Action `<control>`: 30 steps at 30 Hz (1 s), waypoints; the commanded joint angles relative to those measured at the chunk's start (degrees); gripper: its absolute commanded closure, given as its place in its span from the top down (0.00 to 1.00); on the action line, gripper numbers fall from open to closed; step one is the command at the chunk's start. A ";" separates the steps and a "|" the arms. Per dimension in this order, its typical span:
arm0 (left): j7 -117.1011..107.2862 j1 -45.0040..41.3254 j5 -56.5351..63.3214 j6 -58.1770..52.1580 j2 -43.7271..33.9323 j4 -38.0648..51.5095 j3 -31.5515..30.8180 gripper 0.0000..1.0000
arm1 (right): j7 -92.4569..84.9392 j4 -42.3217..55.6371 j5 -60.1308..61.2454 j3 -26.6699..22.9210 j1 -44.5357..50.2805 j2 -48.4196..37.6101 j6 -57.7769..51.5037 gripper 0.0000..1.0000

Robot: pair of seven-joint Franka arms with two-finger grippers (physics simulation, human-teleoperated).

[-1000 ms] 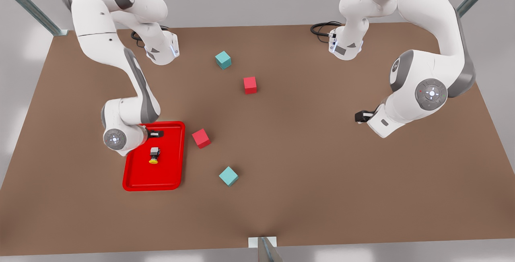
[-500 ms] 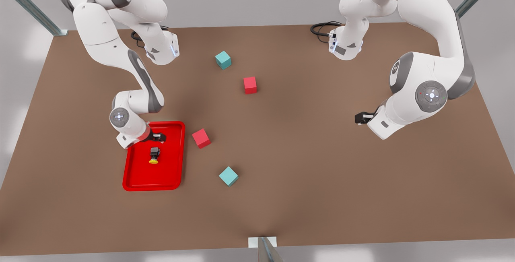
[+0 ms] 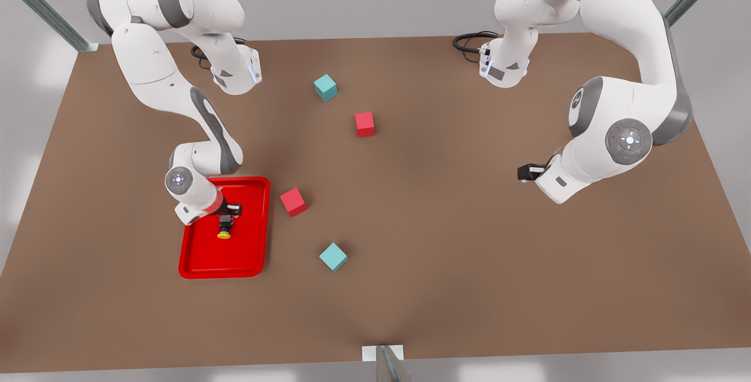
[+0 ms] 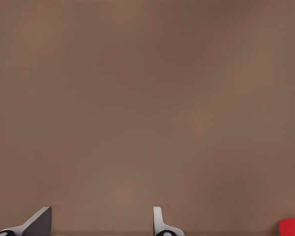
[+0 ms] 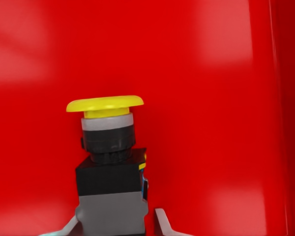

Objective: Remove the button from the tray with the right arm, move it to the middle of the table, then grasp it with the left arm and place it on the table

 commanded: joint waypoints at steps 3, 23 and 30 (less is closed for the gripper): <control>-0.02 0.00 0.03 -0.10 -0.07 0.03 -0.03 1.00 | 0.12 0.04 -0.52 -0.02 0.03 -0.01 0.00 0.41; -0.10 -0.08 -0.06 -0.10 -0.07 -0.06 -0.03 1.00 | -16.92 7.25 -0.61 0.50 0.12 -4.05 -13.54 1.00; -0.02 0.00 -0.06 -0.10 0.02 -0.06 -0.03 1.00 | -43.82 18.67 -0.70 0.24 0.21 5.62 -10.29 1.00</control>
